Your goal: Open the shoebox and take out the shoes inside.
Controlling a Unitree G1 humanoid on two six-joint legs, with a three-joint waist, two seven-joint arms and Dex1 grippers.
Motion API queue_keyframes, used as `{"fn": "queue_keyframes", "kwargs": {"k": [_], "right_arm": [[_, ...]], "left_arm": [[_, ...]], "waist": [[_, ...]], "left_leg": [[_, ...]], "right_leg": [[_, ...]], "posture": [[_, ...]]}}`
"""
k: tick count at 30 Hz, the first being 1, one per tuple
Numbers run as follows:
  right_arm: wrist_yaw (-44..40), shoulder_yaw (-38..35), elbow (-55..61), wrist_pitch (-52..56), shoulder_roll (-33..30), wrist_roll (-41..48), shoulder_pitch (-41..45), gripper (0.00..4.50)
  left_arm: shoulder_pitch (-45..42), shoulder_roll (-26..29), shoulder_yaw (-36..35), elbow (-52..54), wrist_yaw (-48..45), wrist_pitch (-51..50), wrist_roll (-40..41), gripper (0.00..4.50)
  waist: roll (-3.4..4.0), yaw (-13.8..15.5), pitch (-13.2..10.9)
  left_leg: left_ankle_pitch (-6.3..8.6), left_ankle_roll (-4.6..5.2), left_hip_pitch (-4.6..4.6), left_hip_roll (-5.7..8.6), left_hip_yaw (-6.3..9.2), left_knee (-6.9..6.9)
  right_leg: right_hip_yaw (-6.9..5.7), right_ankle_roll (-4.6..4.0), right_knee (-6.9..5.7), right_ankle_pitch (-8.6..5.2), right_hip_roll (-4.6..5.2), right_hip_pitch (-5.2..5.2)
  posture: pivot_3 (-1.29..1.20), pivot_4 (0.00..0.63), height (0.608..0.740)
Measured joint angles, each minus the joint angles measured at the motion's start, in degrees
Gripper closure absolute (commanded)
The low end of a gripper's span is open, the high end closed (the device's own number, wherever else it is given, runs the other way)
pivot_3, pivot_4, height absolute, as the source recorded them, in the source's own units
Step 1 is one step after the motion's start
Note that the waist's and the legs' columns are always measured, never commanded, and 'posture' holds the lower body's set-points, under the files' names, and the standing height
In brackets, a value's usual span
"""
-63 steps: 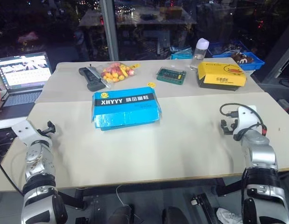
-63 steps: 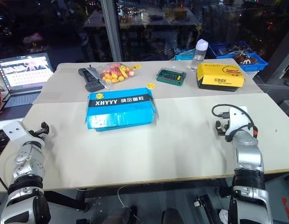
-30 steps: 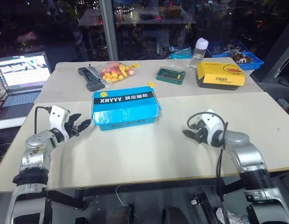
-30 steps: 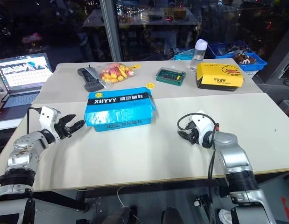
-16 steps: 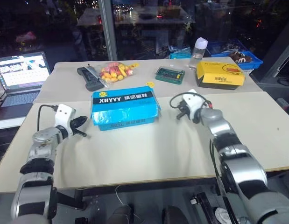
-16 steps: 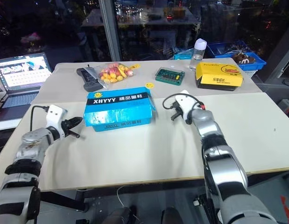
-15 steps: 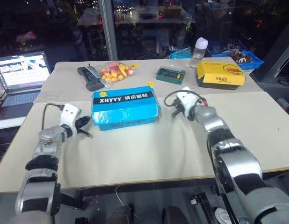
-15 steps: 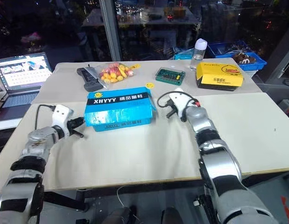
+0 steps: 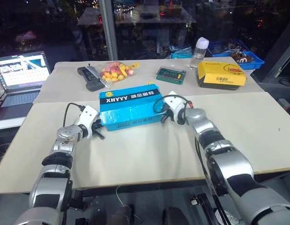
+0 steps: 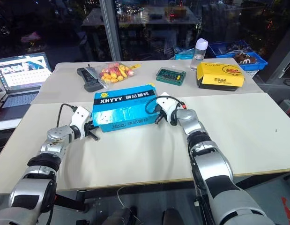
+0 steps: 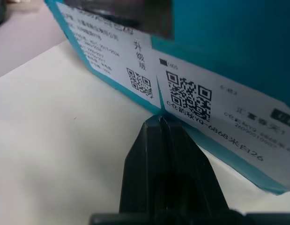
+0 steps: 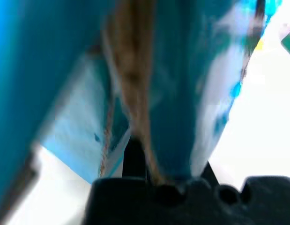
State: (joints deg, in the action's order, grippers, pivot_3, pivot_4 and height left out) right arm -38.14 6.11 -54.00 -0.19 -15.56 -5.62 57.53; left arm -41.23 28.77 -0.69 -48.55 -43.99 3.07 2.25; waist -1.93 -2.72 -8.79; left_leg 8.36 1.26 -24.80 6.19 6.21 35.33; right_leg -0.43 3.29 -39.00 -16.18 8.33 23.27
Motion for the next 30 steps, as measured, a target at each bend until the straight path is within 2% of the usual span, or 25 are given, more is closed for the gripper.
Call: {"fn": "queue_keyframes", "kwargs": {"k": [2, 6, 12, 16, 22, 30], "right_arm": [[-1.6, -0.1, 11.3, 5.1, -1.6, 0.4, -5.7, 4.50], [-4.9, 0.3, 42.5, 22.6, -6.4, 2.8, -21.3, 4.50], [-8.1, 2.3, 68.4, 40.6, -12.3, 6.2, -31.4, 4.50], [-6.2, 2.2, 72.4, 44.4, -12.5, 6.9, -31.8, 4.50], [-2.1, 2.0, 68.7, 44.0, -12.4, 6.9, -30.4, 4.50], [-0.7, 2.3, 64.9, 41.7, -12.1, 7.0, -29.0, 4.50]], "left_arm": [[1.6, 0.0, 0.3, 3.2, -0.9, -0.8, 0.0, 4.45], [7.8, 1.0, -0.3, 14.2, -2.8, -4.6, 1.5, 4.45], [15.7, 3.5, -2.0, 25.9, -3.2, -9.7, 3.8, 4.45], [19.9, 4.4, -3.0, 32.3, -3.1, -13.4, 5.1, 4.45], [25.6, 4.9, -2.8, 40.0, -4.1, -16.9, 7.1, 4.45], [25.5, 4.8, -2.8, 40.3, -3.1, -17.8, 7.2, 4.45]], "waist": [[0.00, 0.1, 0.0], [0.02, 0.1, 0.0], [0.05, -0.7, 0.0], [0.04, -0.4, 0.0], [0.05, 0.6, 0.0], [0.05, 1.3, 0.0]], "left_leg": [[0.01, 0.01, -0.07, 0.01, 0.01, 0.01], [0.03, 0.04, -0.42, -0.01, 0.02, 0.20], [0.05, 0.07, -0.45, -0.19, 0.00, 0.52], [0.05, 0.07, -0.36, -0.21, 0.01, 0.58], [0.05, 0.07, -0.34, -0.19, 0.01, 0.58], [0.05, 0.07, -0.33, -0.20, 0.00, 0.58]], "right_leg": [[0.00, 0.00, 0.01, 0.00, 0.00, 0.04], [0.05, 0.00, -0.11, 0.00, -0.01, 0.42], [0.14, -0.01, -0.29, 0.04, -0.19, 0.48], [0.13, 0.05, -0.20, 0.12, -0.22, 0.33], [0.12, 0.04, 0.00, 0.21, -0.20, 0.20], [0.11, 0.03, 0.02, 0.22, -0.22, 0.18]], "posture": [[0.00, 0.150, 0.723], [0.00, 0.150, 0.723], [0.00, 0.150, 0.723], [0.00, 0.150, 0.723], [0.00, 0.150, 0.723], [0.00, 0.150, 0.723]]}}
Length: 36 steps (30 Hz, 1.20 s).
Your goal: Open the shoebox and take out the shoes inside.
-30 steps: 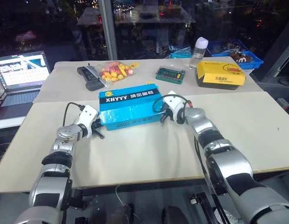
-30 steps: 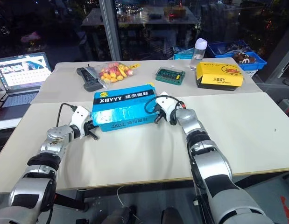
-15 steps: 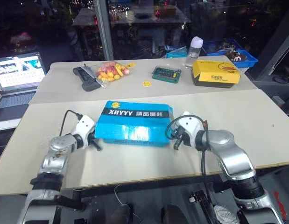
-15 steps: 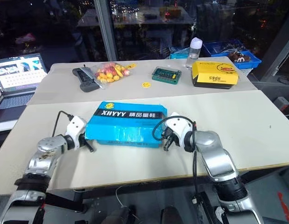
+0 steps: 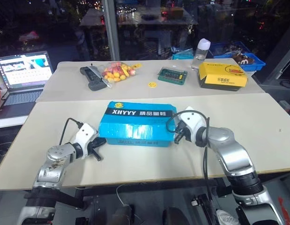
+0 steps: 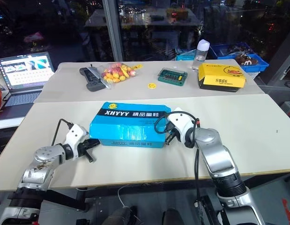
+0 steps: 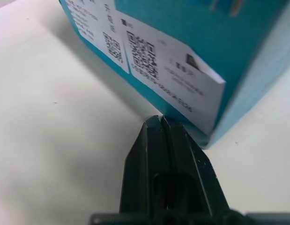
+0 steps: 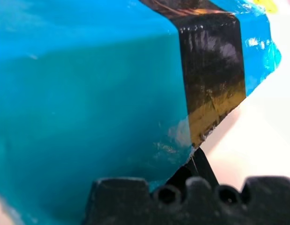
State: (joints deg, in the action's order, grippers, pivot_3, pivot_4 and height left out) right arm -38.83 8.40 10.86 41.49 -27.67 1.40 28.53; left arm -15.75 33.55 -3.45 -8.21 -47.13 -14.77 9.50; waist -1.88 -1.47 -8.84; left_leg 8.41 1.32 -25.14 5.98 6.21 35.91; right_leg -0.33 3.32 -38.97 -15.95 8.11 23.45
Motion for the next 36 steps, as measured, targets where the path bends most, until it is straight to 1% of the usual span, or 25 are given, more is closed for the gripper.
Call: {"fn": "queue_keyframes", "kwargs": {"k": [3, 4, 6, 9, 10, 11, 13, 15, 17, 18, 19, 22, 23, 26, 27, 29, 33, 36], "right_arm": [[0.0, 0.0, -0.8, -0.4, -0.9, 0.0, -0.2, 4.50], [-0.4, 0.0, -0.6, -0.4, -2.0, 0.0, -0.4, 4.50], [-2.5, -0.6, 1.3, -0.4, -6.9, 0.4, -3.0, 4.50], [-6.5, -3.5, 5.5, 0.4, -15.0, 2.0, -8.9, 4.50], [-7.7, -4.7, 6.6, 0.7, -16.6, 2.5, -10.2, 4.50], [-9.7, -6.4, 9.1, 1.8, -19.4, 4.3, -12.5, 4.50], [-12.4, -9.1, 12.4, 3.4, -22.4, 6.9, -15.0, 4.50], [-14.4, -12.0, 16.2, 6.2, -23.5, 10.6, -17.0, 4.50], [-15.8, -14.2, 22.0, 10.7, -22.7, 16.2, -19.3, 4.50], [-15.3, -14.6, 24.9, 14.0, -20.5, 19.4, -19.5, 4.50], [-13.5, -14.6, 27.7, 17.1, -16.8, 22.0, -19.8, 4.50], [-7.8, -13.3, 32.2, 24.1, -12.2, 24.8, -20.4, 4.50], [-6.1, -13.1, 32.7, 25.5, -11.5, 24.8, -20.5, 4.50], [1.7, -10.1, 33.8, 27.5, -7.2, 22.6, -20.5, 4.50], [6.0, -7.1, 33.9, 27.6, -3.9, 21.1, -20.4, 4.50], [11.6, -3.8, 33.6, 27.7, -0.9, 18.8, -20.1, 4.50], [18.2, -1.7, 32.9, 27.1, 2.7, 15.2, -18.7, 4.50], [20.6, 0.7, 32.5, 23.3, 2.9, 12.7, -17.1, 4.50]], "left_arm": [[1.1, 0.3, 0.0, 1.4, -0.3, -0.3, 0.6, 4.45], [2.3, 1.0, -0.1, 2.6, -1.0, -0.3, 1.1, 4.45], [5.9, 3.7, -1.5, 5.1, -3.4, -0.3, 2.9, 4.45], [11.0, 8.4, -7.0, 6.1, -6.5, 0.0, 5.5, 4.45], [11.8, 9.2, -8.6, 6.6, -7.4, -0.2, 6.8, 4.45], [13.5, 9.6, -10.8, 9.3, -8.9, -0.8, 9.8, 4.45], [15.3, 9.6, -13.9, 13.4, -11.0, -2.6, 14.7, 4.45], [18.8, 9.6, -16.9, 18.4, -12.0, -4.1, 18.7, 4.45], [24.7, 9.2, -18.8, 25.2, -12.2, -5.4, 21.8, 4.45], [27.4, 8.5, -19.6, 29.0, -11.5, -6.7, 23.5, 4.45], [30.0, 7.8, -20.2, 32.5, -10.9, -7.7, 25.0, 4.45], [34.6, 7.3, -21.7, 38.4, -9.5, -9.4, 27.6, 4.45], [35.5, 7.3, -22.1, 39.3, -9.2, -9.6, 28.0, 4.45], [37.8, 7.2, -22.8, 41.8, -8.1, -10.5, 29.0, 4.45], [38.3, 7.1, -22.6, 42.6, -7.8, -10.7, 29.1, 4.45], [38.2, 7.1, -22.6, 43.5, -7.4, -10.7, 29.2, 4.45], [36.5, 7.1, -21.5, 43.2, -7.0, -10.5, 28.8, 4.45], [35.9, 7.1, -20.2, 43.2, -6.9, -10.4, 28.7, 4.45]], "waist": [[0.00, 0.0, 0.0], [0.00, 0.0, 0.0], [0.01, 0.1, 0.0], [0.10, 0.3, -0.1], [0.14, 0.3, -0.1], [0.20, 0.5, -0.2], [0.27, 0.7, -0.2], [0.28, 0.6, -0.2], [0.28, 0.2, -0.2], [0.25, 0.2, -0.2], [0.23, 0.3, -0.2], [0.39, 0.9, -0.3], [0.42, 1.2, -0.4], [0.39, 1.6, -0.3], [0.40, 1.6, -0.3], [0.49, 1.7, -0.4], [0.49, 1.9, -0.4], [0.49, 1.8, -0.4]], "left_leg": [[0.00, 0.01, 0.00, 0.02, 0.00, -0.01], [0.02, 0.03, 0.00, 0.02, 0.00, -0.01], [0.11, 0.14, -0.01, 0.02, 0.00, -0.03], [0.18, 0.21, -0.01, -0.01, 0.00, -0.11], [0.19, 0.21, -0.01, -0.01, 0.00, -0.08], [0.19, 0.21, -0.03, -0.01, 0.00, -0.08], [0.22, 0.25, 0.00, -0.04, 0.00, -0.04], [0.23, 0.25, 0.00, -0.17, 0.00, -0.05], [0.34, 0.38, -0.01, -0.33, -0.03, -0.06], [0.35, 0.38, -0.03, -0.39, -0.04, -0.07], [0.36, 0.36, -0.03, -0.54, -0.05, -0.03], [0.39, 0.29, 0.01, -0.55, -0.05, -0.01], [0.56, 0.01, 0.05, -0.55, -0.06, 0.00], [0.61, -0.08, 0.09, -0.55, -0.09, 0.00], [0.61, -0.09, 0.08, -0.55, -0.09, 0.01], [0.60, -0.10, 0.09, -0.54, -0.14, 0.00], [0.53, -0.01, 0.09, -0.52, -0.16, 0.02], [0.49, 0.06, 0.09, -0.52, -0.18, 0.00]], "right_leg": [[0.01, 0.00, 0.03, 0.00, 0.01, -0.01], [0.01, -0.01, 0.05, 0.00, 0.02, -0.01], [0.00, -0.01, 0.18, 0.00, 0.03, -0.05], [0.00, -0.01, 0.42, 0.00, 0.04, -0.09], [-0.01, -0.01, 0.43, -0.01, 0.05, -0.11], [-0.06, 0.00, 0.49, -0.01, 0.12, -0.15], [-0.14, 0.04, 0.57, -0.02, 0.21, -0.23], [-0.20, 0.07, 0.85, -0.02, 0.20, -0.29], [-0.09, 0.05, 0.96, -0.01, 0.24, -0.40], [-0.08, 0.05, 0.97, -0.01, 0.25, -0.35], [-0.10, 0.03, 0.99, 0.00, 0.22, -0.38], [-0.21, 0.03, 0.97, 0.00, 0.21, -0.27], [-0.25, 0.03, 0.99, -0.02, 0.21, -0.30], [-0.26, 0.05, 1.01, -0.02, 0.23, -0.32], [-0.25, 0.05, 1.00, -0.03, 0.22, -0.30], [-0.26, 0.03, 1.00, -0.01, 0.17, -0.29], [-0.23, 0.01, 1.02, 0.00, -0.02, -0.29], [-0.19, 0.00, 1.02, 0.01, -0.11, -0.28]], "posture": [[0.00, 0.150, 0.723], [0.00, 0.150, 0.723], [0.00, 0.150, 0.723], [0.00, 0.150, 0.723], [0.00, 0.150, 0.723], [0.00, 0.150, 0.723], [0.00, 0.150, 0.723], [0.00, 0.150, 0.723], [0.00, 0.150, 0.723], [0.00, 0.150, 0.723], [0.00, 0.150, 0.723], [0.00, 0.150, 0.723], [0.00, 0.150, 0.723], [0.00, 0.150, 0.723], [0.00, 0.150, 0.723], [0.00, 0.150, 0.723], [0.00, 0.150, 0.723], [0.00, 0.150, 0.723]]}}
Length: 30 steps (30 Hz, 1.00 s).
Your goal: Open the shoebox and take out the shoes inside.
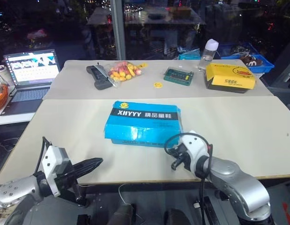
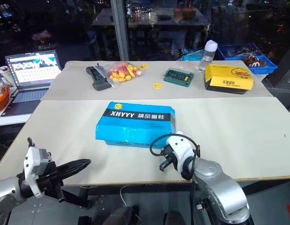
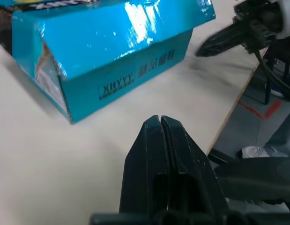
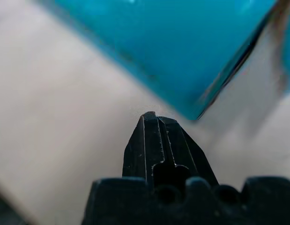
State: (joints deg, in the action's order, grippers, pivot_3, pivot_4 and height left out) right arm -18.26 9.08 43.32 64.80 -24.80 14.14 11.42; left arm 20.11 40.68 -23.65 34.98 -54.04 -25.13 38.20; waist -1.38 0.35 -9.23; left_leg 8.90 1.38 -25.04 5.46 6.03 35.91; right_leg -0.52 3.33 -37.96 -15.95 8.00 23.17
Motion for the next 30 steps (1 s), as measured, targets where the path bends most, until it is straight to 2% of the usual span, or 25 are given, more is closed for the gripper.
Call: {"fn": "queue_keyframes", "kwargs": {"k": [7, 11, 13, 15, 17, 18, 20, 23, 25, 26, 30], "right_arm": [[1.0, -0.9, -0.9, -0.9, 3.0, 0.5, 4.7, 4.50], [-2.4, -0.1, -0.8, -0.9, -2.1, 1.0, 6.9, 4.50], [-4.9, -1.0, -2.7, -0.8, -3.4, 2.8, 12.1, 4.50], [-3.8, -7.4, -9.3, -0.9, 1.2, 5.4, 23.8, 4.50], [5.6, -23.2, -19.0, -5.1, 8.6, 8.0, 40.6, 4.50], [8.2, -27.7, -19.8, -6.7, 9.3, 8.5, 44.0, 4.50], [10.3, -29.8, -18.2, -9.2, 8.0, 7.8, 43.0, 4.50], [9.9, -23.6, -18.2, -7.9, 8.4, 7.0, 32.8, 4.50], [9.3, -20.1, -18.4, -6.4, 8.6, 7.4, 29.2, 4.50], [9.2, -19.6, -18.4, -6.2, 8.6, 7.4, 29.0, 4.50], [7.0, -18.5, -17.7, -6.1, 5.5, 7.6, 29.3, 4.50]], "left_arm": [[-0.3, -0.1, 2.0, -0.2, 0.1, 1.2, -1.2, 4.45], [-0.4, -0.4, 2.7, -0.5, 0.7, 1.2, -1.3, 4.45], [-0.5, -0.4, 3.3, -0.9, 0.9, 1.2, -1.8, 4.45], [-1.2, -0.5, 4.3, -1.1, 1.0, 1.3, -2.1, 4.45], [-1.6, -0.8, 5.2, -1.0, 1.2, 1.4, -2.2, 4.45], [-1.7, -0.9, 5.2, -1.0, 1.4, 1.4, -2.2, 4.45], [-0.4, -1.5, 5.3, -1.2, 2.0, 1.4, -2.6, 4.45], [-1.0, -2.2, 6.7, -1.2, 3.1, 1.4, -3.3, 4.45], [-1.1, -2.4, 6.7, -1.0, 3.9, 1.4, -3.3, 4.45], [-1.1, -2.4, 6.7, -0.9, 4.0, 1.4, -3.3, 4.45], [-1.7, -2.4, 6.7, -0.2, 4.6, 1.1, -2.7, 4.45]], "waist": [[0.02, -0.5, 0.0], [0.04, -0.5, 0.0], [0.08, -0.9, -0.1], [0.18, -1.7, -0.3], [0.33, -1.7, -0.5], [0.28, -1.1, -0.5], [-0.18, 0.0, 0.1], [-0.78, -0.4, 0.4], [0.20, -1.0, -0.2], [0.43, -1.1, -0.4], [0.59, -1.5, -0.4]], "left_leg": [[-0.03, 0.05, 0.04, -0.04, 0.00, -0.02], [-0.03, 0.05, 0.04, -0.04, -0.01, -0.02], [-0.03, 0.05, 0.04, -0.05, -0.03, -0.01], [-0.09, 0.02, 0.03, -0.08, -0.06, -0.01], [-0.19, -0.18, 0.00, -0.20, -0.05, -0.14], [-0.24, -0.13, 0.12, -0.31, 0.02, -0.17], [0.07, -0.18, 0.68, -0.37, 0.07, -0.33], [0.31, -0.21, 0.68, -0.38, -0.02, -0.21], [0.21, -0.08, 0.27, -0.23, -0.30, -0.13], [0.15, -0.01, 0.19, -0.21, -0.38, -0.15], [0.11, 0.03, 0.38, -0.31, -0.44, -0.15]], "right_leg": [[0.06, -0.02, -0.01, 0.01, -0.12, -0.01], [0.06, -0.02, 0.01, 0.01, -0.12, -0.01], [0.07, -0.03, -0.01, 0.02, -0.13, 0.01], [0.31, -0.05, -0.09, 0.19, -0.32, -0.03], [0.39, -0.07, -0.08, 0.32, -0.52, 0.09], [0.20, -0.32, -0.03, 0.42, -0.65, 0.15], [0.06, -0.67, -0.02, 0.05, -0.64, -0.24], [0.29, -0.71, -0.04, -0.08, -0.64, -0.47], [0.78, -0.42, -0.15, 0.12, -0.57, -0.01], [0.87, -0.37, -0.17, 0.17, -0.57, 0.09], [0.90, -0.38, -0.18, 0.19, -0.77, -0.03]], "posture": [[0.00, 0.150, 0.723], [0.00, 0.150, 0.723], [0.00, 0.150, 0.723], [0.00, 0.150, 0.723], [0.00, 0.150, 0.723], [0.00, 0.150, 0.723], [0.00, 0.150, 0.723], [0.00, 0.150, 0.723], [0.00, 0.150, 0.723], [0.00, 0.150, 0.723], [0.00, 0.150, 0.723]]}}
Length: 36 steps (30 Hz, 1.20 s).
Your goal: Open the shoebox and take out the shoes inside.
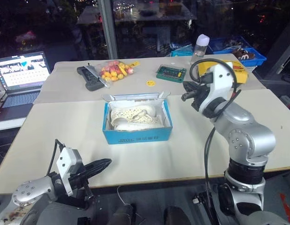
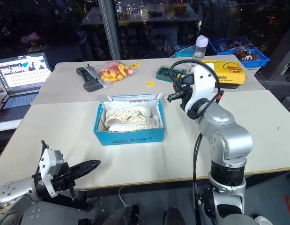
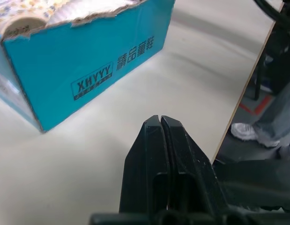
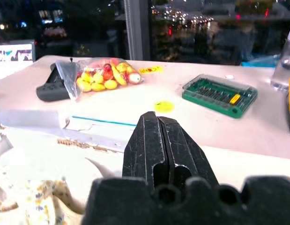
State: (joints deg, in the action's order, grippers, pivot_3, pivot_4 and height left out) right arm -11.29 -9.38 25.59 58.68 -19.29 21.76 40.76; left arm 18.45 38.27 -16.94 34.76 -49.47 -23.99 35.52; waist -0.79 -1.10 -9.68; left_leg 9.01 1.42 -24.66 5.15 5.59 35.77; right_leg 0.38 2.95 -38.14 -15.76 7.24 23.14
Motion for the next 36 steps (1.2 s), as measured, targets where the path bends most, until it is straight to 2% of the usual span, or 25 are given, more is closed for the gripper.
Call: {"fn": "queue_keyframes", "kwargs": {"k": [2, 4, 5, 7, 10, 11, 12, 13, 19, 23, 27, 31, 36], "right_arm": [[-2.6, 1.1, -0.3, 0.1, -1.7, 1.0, 0.1, 4.50], [-6.6, 2.3, -1.7, 0.2, -2.8, 3.0, 0.9, 4.50], [-9.7, 3.4, -3.8, 0.2, -3.8, 4.3, 2.5, 4.50], [-12.8, 4.9, -5.8, 0.2, -4.1, 5.3, 4.9, 4.50], [-23.3, 10.4, -10.9, -2.0, -6.9, 6.7, 10.8, 4.50], [-26.3, 12.2, -13.9, -3.3, -7.1, 6.6, 12.9, 3.96], [-28.0, 13.6, -16.4, -3.8, -7.0, 6.5, 14.3, 3.80], [-31.1, 16.3, -20.5, -5.2, -7.2, 5.9, 15.9, 3.40], [-44.7, 27.7, -31.2, -12.6, -11.3, -0.4, 19.3, 1.31], [-54.9, 32.7, -41.3, -21.9, -11.2, -5.3, 23.6, 0.04], [-59.6, 34.5, -50.9, -30.1, -8.9, -9.7, 24.2, 0.04], [-58.7, 35.6, -61.4, -38.5, -3.4, -14.8, 27.7, 0.04], [-59.5, 35.5, -70.6, -46.8, 0.4, -18.6, 30.2, 0.04]], "left_arm": [[-1.1, 0.8, 0.0, 0.1, -0.1, -1.0, 1.2, 4.45], [-4.7, 3.9, 0.1, -0.7, -1.9, -2.7, 3.0, 4.45], [-10.4, 5.7, 0.3, -3.1, -2.8, -4.6, 4.6, 4.45], [-16.0, 7.1, 0.0, -5.6, -3.0, -6.1, 6.0, 4.45], [-23.1, 9.6, 0.5, -9.8, -5.6, -7.6, 7.4, 4.45], [-25.0, 10.4, 0.9, -11.3, -6.9, -7.9, 7.4, 4.50], [-26.3, 11.2, 1.3, -12.3, -7.7, -8.4, 7.4, 4.50], [-27.7, 12.4, 1.6, -13.6, -9.0, -9.1, 7.5, 4.50], [-26.9, 16.9, 1.4, -13.9, -14.7, -12.8, 10.1, 4.50], [-25.8, 23.0, -2.2, -14.0, -20.0, -17.1, 14.1, 4.50], [-26.0, 24.7, -5.1, -15.1, -21.0, -17.5, 14.1, 4.50], [-26.9, 24.6, -5.9, -14.9, -19.6, -18.5, 14.6, 4.50], [-26.8, 23.1, -6.5, -13.3, -16.9, -18.9, 15.6, 4.50]], "waist": [[0.00, 0.1, 0.0], [0.00, 0.1, 0.0], [0.07, 0.3, -0.1], [0.06, 0.3, -0.1], [0.01, -0.4, -0.1], [0.00, -0.7, -0.1], [-0.03, -1.0, -0.1], [-0.06, -1.3, -0.1], [-0.08, -1.5, -0.3], [-0.11, -1.6, -0.4], [-0.12, -1.5, -0.4], [-0.16, -1.8, -0.4], [-0.16, -1.7, -0.4]], "left_leg": [[0.00, 0.00, 0.03, 0.00, 0.00, 0.00], [0.00, 0.00, 0.04, -0.06, 0.00, 0.03], [0.00, 0.00, 0.06, -0.06, 0.00, 0.05], [-0.01, -0.01, 0.06, -0.09, 0.01, 0.09], [0.00, 0.01, 0.06, -0.05, -0.04, 0.10], [0.02, 0.04, 0.07, -0.04, -0.04, 0.10], [0.02, 0.04, 0.05, -0.04, -0.05, 0.04], [0.02, 0.04, 0.04, -0.04, -0.05, 0.00], [0.03, 0.02, -0.01, -0.04, -0.07, -0.05], [0.02, 0.00, 0.05, -0.11, -0.07, -0.03], [0.05, -0.05, 0.14, -0.09, -0.08, -0.04], [0.04, -0.16, 0.11, -0.10, -0.08, -0.05], [0.05, -0.22, 0.15, -0.11, -0.07, -0.06]], "right_leg": [[0.00, 0.00, 0.02, 0.00, -0.01, -0.01], [-0.01, 0.00, 0.04, 0.00, -0.10, -0.02], [-0.02, 0.00, 0.02, 0.00, -0.13, -0.02], [-0.04, 0.02, 0.06, 0.03, -0.21, -0.02], [0.08, 0.04, 0.08, 0.07, -0.22, -0.05], [0.10, 0.03, 0.08, 0.07, -0.22, -0.05], [0.10, 0.02, 0.08, 0.08, -0.22, 0.00], [0.10, 0.00, 0.07, 0.09, -0.23, 0.03], [0.21, -0.01, 0.06, 0.09, -0.21, 0.17], [0.18, -0.03, 0.05, 0.11, -0.28, 0.17], [0.21, -0.03, 0.07, 0.11, -0.26, 0.20], [0.30, -0.08, -0.02, 0.14, -0.30, 0.20], [0.31, -0.09, -0.03, 0.15, -0.32, 0.21]], "posture": [[0.00, 0.150, 0.723], [0.00, 0.150, 0.723], [0.00, 0.150, 0.723], [0.00, 0.150, 0.723], [0.00, 0.150, 0.723], [0.00, 0.150, 0.723], [0.00, 0.150, 0.723], [0.00, 0.150, 0.723], [0.00, 0.150, 0.723], [0.00, 0.150, 0.723], [0.00, 0.150, 0.723], [0.00, 0.150, 0.723], [0.00, 0.150, 0.723]]}}
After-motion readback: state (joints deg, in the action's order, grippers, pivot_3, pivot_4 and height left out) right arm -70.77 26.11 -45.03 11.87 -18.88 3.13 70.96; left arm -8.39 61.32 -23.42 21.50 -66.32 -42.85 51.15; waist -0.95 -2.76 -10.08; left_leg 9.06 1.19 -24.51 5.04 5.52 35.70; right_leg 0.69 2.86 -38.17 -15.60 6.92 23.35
